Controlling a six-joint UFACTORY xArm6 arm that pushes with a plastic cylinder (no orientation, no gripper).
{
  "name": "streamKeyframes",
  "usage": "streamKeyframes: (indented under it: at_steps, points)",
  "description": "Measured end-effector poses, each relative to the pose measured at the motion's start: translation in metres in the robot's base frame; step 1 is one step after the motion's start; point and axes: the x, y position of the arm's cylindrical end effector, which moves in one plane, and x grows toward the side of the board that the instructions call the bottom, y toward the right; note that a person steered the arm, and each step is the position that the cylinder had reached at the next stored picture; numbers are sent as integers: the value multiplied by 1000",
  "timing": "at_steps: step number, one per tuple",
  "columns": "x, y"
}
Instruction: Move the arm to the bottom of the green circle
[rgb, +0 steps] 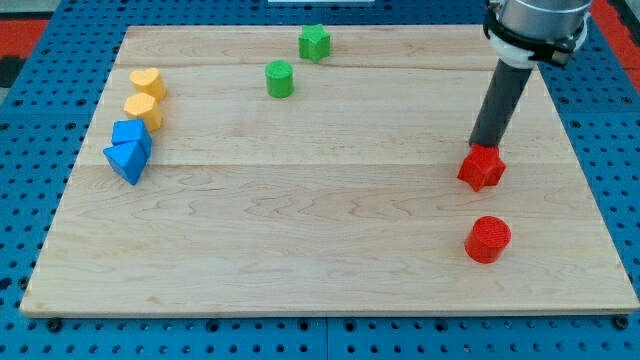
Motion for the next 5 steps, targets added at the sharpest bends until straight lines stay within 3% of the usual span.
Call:
streamKeyframes:
  at_steps: [1,2,5]
  points:
    - [16,-1]
    - [-10,1]
    - [-29,-77]
